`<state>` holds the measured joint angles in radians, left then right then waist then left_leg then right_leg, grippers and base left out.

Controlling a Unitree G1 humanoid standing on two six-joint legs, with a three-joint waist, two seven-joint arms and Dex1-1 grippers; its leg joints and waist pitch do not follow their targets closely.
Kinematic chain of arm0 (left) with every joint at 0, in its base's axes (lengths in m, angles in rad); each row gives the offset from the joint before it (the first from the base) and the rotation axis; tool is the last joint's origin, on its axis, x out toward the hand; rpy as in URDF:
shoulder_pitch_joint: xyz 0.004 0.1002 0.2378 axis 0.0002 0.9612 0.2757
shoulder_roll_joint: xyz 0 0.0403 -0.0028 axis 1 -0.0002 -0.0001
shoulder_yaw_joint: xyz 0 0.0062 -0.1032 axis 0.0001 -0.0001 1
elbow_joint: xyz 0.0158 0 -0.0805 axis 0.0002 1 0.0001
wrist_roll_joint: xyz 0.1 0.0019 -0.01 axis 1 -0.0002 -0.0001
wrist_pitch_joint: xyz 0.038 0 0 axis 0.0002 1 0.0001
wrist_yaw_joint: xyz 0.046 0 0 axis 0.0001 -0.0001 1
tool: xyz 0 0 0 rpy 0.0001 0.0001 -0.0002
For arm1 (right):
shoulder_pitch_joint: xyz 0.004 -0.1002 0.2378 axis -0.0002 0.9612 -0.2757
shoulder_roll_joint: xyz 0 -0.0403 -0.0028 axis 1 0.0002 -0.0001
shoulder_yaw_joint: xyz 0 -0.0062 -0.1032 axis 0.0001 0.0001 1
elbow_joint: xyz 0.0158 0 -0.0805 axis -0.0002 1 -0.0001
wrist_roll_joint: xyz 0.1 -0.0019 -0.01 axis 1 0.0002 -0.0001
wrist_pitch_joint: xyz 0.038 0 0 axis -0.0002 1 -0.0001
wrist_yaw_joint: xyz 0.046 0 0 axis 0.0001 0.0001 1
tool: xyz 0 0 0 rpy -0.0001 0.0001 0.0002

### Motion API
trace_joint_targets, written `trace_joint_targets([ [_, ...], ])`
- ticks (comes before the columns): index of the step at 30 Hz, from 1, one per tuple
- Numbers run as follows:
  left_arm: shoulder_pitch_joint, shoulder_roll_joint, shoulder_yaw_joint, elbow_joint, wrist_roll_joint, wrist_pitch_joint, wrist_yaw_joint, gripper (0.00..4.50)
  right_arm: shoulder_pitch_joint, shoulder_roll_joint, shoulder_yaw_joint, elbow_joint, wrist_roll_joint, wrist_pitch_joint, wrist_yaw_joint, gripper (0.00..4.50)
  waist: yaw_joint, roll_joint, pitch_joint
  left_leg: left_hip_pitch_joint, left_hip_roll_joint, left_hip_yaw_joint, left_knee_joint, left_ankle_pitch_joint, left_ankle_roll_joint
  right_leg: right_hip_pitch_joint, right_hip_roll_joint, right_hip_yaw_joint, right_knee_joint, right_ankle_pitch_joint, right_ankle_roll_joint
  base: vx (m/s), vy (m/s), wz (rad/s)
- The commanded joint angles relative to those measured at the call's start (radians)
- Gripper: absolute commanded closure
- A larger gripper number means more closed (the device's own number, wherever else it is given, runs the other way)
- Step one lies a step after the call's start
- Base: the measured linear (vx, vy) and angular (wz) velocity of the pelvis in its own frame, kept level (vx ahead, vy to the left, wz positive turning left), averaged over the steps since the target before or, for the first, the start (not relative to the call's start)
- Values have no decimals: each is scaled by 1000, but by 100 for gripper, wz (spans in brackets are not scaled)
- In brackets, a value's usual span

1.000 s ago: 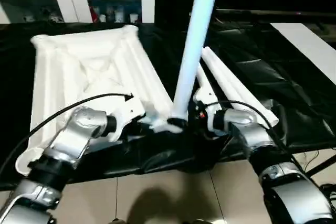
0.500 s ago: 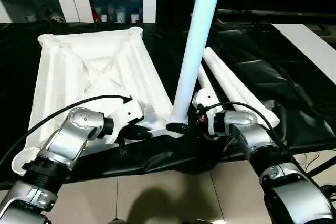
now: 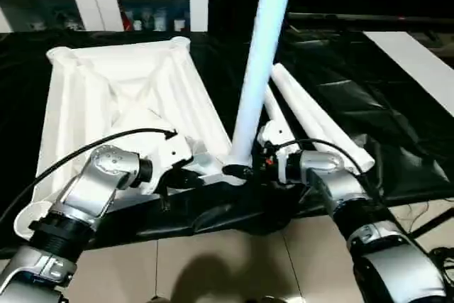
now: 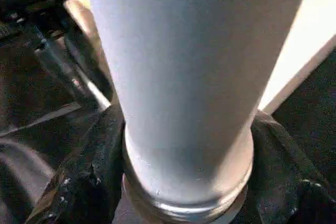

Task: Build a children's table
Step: Rotate leg to tighten

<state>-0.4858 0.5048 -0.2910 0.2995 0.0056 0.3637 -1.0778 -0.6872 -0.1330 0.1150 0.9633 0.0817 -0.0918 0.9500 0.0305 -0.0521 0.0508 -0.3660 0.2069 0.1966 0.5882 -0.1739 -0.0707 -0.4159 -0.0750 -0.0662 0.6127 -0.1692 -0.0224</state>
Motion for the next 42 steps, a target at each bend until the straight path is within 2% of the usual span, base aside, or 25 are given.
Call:
trace_joint_targets([
  [1,-8,-22,-33,20,23,20,28,450,-22,-17,-57,61,-13,17,-190,178,-1,16,-59,16,27,-13,-69,-254,-6,46,-60,49,-73,-259,-220,0,0,0],
  [2,-12,-28,-33,30,30,25,46,450,-24,-13,-61,70,-14,19,-215,178,-2,14,-62,14,25,-17,-69,-268,-17,50,-61,47,-75,-307,-203,0,0,0],
  [3,-33,-55,-32,67,58,39,112,450,-30,7,-88,97,-8,22,-326,178,-1,13,-62,15,26,-17,-69,-272,-16,50,-62,48,-78,-316,-198,0,0,0],
  [4,-50,-80,-30,94,74,58,162,450,-36,26,-112,118,0,19,-426,178,-4,14,-58,17,27,-16,-70,-279,-22,43,-61,49,-81,-331,-189,0,0,0],
  [5,-71,-122,-20,121,81,83,225,450,-45,52,-139,140,13,23,-533,178,-1,14,-60,22,25,-18,-69,-297,-28,42,-63,48,-85,-364,-181,0,0,0],
  [6,-74,-128,-20,125,82,84,232,450,-46,55,-143,143,16,23,-546,178,-5,14,-60,19,24,-16,-69,-298,-30,42,-60,48,-83,-368,-176,0,0,0],
  [7,-112,-201,-12,179,98,100,336,450,-67,109,-195,180,53,26,-718,178,-4,15,-58,21,22,-16,-68,-308,-34,37,-60,47,-90,-393,-165,0,0,0],
  [8,-124,-223,-11,198,105,101,370,450,-75,128,-213,193,68,27,-765,178,-3,13,-59,26,22,-17,-68,-321,-40,33,-59,46,-92,-405,-153,0,0,0],
  [10,-141,-256,-15,234,121,39,425,450,-92,158,-206,205,58,27,-814,178,-3,13,-61,20,20,-18,-70,-326,-35,35,-58,43,-94,-399,-138,0,0,0],
  [12,-145,-268,-17,244,123,30,435,450,-99,171,-195,207,46,18,-819,178,0,12,-63,22,20,-18,-68,-334,-27,34,-58,42,-94,-393,-130,0,0,0],
  [13,-148,-275,-24,252,129,25,440,450,-108,184,-181,210,34,8,-808,178,0,9,-61,20,19,-16,-68,-340,-20,33,-58,42,-96,-400,-127,0,0,0],
  [16,-146,-280,-32,260,136,27,437,450,-119,204,-166,212,25,-24,-752,178,2,11,-61,16,21,-18,-69,-339,-11,34,-61,42,-97,-412,-120,0,0,0],
  [17,-144,-278,-30,257,135,27,436,450,-119,208,-174,207,37,-36,-718,143,2,6,-62,15,21,-18,-69,-334,-10,35,-61,41,-96,-409,-119,0,0,0],
  [18,-141,-272,-31,253,133,23,428,450,-117,207,-173,201,37,-51,-698,143,4,9,-63,14,22,-18,-69,-322,-8,37,-62,42,-93,-391,-123,0,0,0],
  [20,-138,-265,-29,251,131,21,420,450,-116,205,-168,195,28,-88,-671,106,4,8,-63,10,22,-17,-69,-308,-2,39,-62,43,-89,-364,-134,0,0,0],
  [22,-131,-244,-32,240,129,3,395,450,-109,191,-156,180,16,-119,-648,88,4,9,-63,7,22,-18,-70,-301,3,41,-62,42,-88,-354,-139,0,0,0],
  [23,-123,-224,-33,227,124,-19,364,450,-104,171,-143,169,2,-133,-638,75,1,6,-64,1,21,-19,-70,-290,5,46,-64,42,-87,-353,-138,0,0,0],
  [24,-123,-224,-33,227,124,-19,364,450,-104,171,-143,169,2,-133,-638,75,2,7,-64,0,21,-20,-71,-281,6,48,-64,41,-86,-350,-139,0,0,0],
  [25,-111,-199,-31,208,122,-28,340,450,-99,137,-113,160,-35,-145,-645,65,1,13,-64,4,23,-19,-70,-277,5,43,-63,42,-84,-337,-147,0,0,0],
  [26,-107,-189,-31,202,123,-33,330,450,-97,124,-101,158,-50,-149,-648,65,0,11,-64,6,23,-16,-69,-272,4,43,-62,42,-84,-320,-157,0,0,0],
  [30,-75,-126,-27,156,107,-59,247,450,-74,62,-100,125,-26,-128,-478,65,1,15,-65,6,24,-15,-68,-270,18,46,-60,45,-78,-277,-179,0,0,0],
  [35,-36,-45,-39,111,44,-164,60,450,-44,-11,-81,86,-10,-119,-223,65,0,21,-68,7,28,-13,-67,-238,33,50,-57,46,-66,-174,-228,0,0,0],
  [37,-22,-15,-51,90,25,-154,-8,450,-33,-25,-71,70,3,-126,-137,65,1,21,-68,6,29,-12,-66,-234,45,54,-59,47,-63,-151,-240,0,0,0],
  [38,-20,-2,-55,88,27,-155,-26,450,-29,-31,-61,63,8,-126,-99,65,2,24,-67,10,31,-12,-67,-231,47,51,-57,47,-62,-137,-249,0,0,0],
  [42,-26,12,-48,94,20,-172,-54,450,-23,-40,-31,48,2,-121,-7,65,5,24,-63,16,31,-10,-69,-267,27,48,-58,48,-67,-184,-253,0,0,0],
])
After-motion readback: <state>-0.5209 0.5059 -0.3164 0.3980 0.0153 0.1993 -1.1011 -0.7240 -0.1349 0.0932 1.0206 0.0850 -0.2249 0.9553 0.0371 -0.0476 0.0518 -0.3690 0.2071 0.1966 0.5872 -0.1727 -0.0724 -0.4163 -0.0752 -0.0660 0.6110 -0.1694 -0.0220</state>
